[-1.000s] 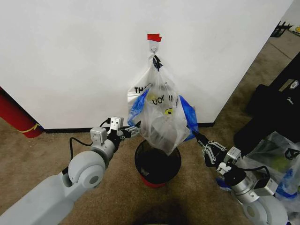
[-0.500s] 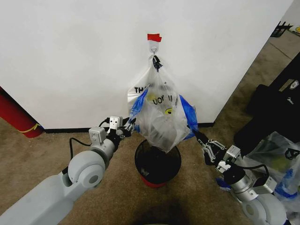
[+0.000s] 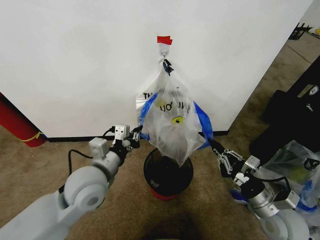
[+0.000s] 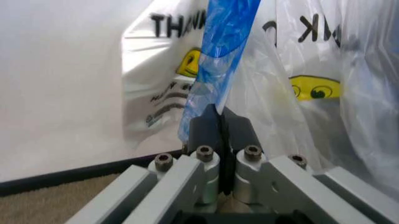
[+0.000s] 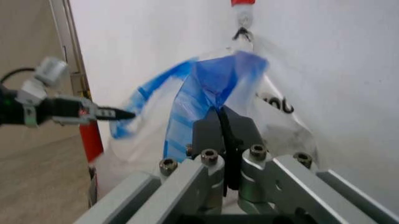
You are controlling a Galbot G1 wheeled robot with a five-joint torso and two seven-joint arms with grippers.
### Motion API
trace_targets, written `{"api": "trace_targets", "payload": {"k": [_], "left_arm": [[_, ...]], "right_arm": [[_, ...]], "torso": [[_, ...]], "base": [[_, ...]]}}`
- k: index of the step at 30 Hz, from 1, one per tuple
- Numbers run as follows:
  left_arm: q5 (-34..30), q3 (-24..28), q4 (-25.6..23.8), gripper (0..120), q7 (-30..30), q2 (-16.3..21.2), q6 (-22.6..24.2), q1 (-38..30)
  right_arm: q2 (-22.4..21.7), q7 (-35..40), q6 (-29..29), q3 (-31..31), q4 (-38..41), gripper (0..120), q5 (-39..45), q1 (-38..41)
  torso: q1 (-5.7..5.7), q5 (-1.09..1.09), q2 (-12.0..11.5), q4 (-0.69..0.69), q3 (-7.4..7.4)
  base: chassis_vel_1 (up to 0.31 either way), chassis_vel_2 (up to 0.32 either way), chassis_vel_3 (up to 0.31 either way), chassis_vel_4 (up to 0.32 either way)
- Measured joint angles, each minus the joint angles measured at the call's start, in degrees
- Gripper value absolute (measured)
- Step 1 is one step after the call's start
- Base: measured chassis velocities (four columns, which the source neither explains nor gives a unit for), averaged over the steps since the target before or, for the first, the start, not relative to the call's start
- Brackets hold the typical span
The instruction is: Pick up the garbage bag from the wall and place it over the trash bin.
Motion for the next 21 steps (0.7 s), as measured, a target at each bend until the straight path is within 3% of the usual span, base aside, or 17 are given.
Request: {"api": "trace_targets", "payload": {"k": [8,21], "left_arm": [[0.6,-8.1,-4.8,0,1.3,0.2,-0.3,11.4],[4.1,-11.2,-6.6,0,2.6,-0.8,-1.5,19.1]], "right_arm": [[1.5,-3.4,2.3,2.1,-0.6,0,0.2,-4.3],[2.8,-5.2,3.1,2.0,-0.6,0,1.2,-7.2]], "torso": [[0.00,0.00,0.0,0.00,0.00],[0.00,0.00,0.0,-0.01,0.00]], "base": [[0.000,0.000,0.000,0.000],[0.000,0.000,0.000,0.000]]}}
